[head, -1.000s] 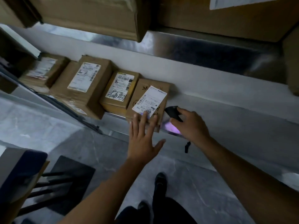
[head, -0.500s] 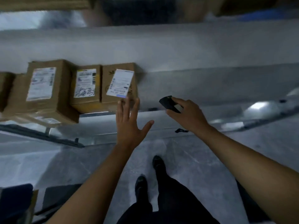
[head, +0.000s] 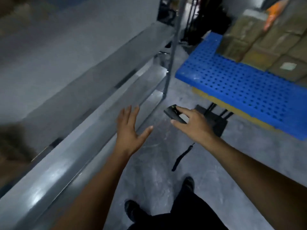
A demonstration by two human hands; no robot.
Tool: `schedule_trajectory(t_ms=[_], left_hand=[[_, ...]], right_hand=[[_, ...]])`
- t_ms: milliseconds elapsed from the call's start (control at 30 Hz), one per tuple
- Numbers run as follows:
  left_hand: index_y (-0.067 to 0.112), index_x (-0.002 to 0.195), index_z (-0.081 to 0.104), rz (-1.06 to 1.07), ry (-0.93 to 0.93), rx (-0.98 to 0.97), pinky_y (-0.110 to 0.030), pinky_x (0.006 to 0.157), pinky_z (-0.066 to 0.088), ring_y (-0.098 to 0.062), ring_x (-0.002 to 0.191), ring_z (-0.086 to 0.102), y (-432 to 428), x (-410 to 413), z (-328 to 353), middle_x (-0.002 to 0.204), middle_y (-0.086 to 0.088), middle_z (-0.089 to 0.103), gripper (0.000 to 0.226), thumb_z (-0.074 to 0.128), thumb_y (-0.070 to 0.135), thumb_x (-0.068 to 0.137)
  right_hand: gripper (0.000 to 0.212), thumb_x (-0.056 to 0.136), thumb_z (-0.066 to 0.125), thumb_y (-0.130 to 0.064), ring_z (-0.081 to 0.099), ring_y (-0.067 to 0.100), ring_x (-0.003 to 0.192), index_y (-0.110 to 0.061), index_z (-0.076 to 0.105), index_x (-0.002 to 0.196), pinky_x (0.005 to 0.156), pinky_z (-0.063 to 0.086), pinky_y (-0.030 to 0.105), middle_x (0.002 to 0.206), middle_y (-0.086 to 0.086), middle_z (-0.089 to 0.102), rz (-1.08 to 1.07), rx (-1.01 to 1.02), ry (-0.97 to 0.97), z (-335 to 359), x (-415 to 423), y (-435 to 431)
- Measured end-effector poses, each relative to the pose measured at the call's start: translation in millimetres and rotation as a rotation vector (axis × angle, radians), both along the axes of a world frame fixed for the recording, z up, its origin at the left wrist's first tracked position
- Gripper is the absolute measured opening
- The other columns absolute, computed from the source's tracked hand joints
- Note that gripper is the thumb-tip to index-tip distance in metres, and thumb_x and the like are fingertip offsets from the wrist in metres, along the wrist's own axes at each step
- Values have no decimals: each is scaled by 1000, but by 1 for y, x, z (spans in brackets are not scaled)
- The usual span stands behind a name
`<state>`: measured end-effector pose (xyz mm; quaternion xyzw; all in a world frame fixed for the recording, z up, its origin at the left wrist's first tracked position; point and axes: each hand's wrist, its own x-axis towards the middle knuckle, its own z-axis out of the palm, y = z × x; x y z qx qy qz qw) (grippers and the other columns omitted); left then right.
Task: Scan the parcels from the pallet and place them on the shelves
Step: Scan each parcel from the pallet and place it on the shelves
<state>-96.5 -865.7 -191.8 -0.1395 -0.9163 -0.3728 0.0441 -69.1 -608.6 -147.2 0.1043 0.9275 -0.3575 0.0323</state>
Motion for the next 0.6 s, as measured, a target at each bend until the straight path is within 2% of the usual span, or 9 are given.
schedule_trajectory(t_ms=[167,333,500,600], left_hand=[[30,159,33,-242,35,-15,-53,126,9,-25,157,11,162,-30,20,168,-4,26,91,53,75,83],[28,154,41,-464,26,-12,-59,124,14,-30,156,19,337,-28,32,165,-5,32,90,52,75,78],[40,155,36,-590,25,5,-61,123,14,-26,157,11,446,-27,44,166,4,28,88,52,81,78],[45,154,31,-632,20,-1,-59,125,11,-19,158,2,499,-42,48,165,14,21,89,49,85,77]], right_hand=[[69,87,66,-60,50,24,129,-37,46,149,102,46,42,146,0,51,-238,43,62,14,40,141],[69,87,67,-57,50,29,129,-38,44,150,106,44,47,143,6,51,-434,37,53,26,82,282],[70,83,70,-58,57,24,115,-39,47,147,95,50,40,128,3,55,-602,-49,92,38,118,378],[70,84,69,-59,59,20,109,-40,47,147,91,53,42,122,-1,56,-656,-59,134,46,120,422]])
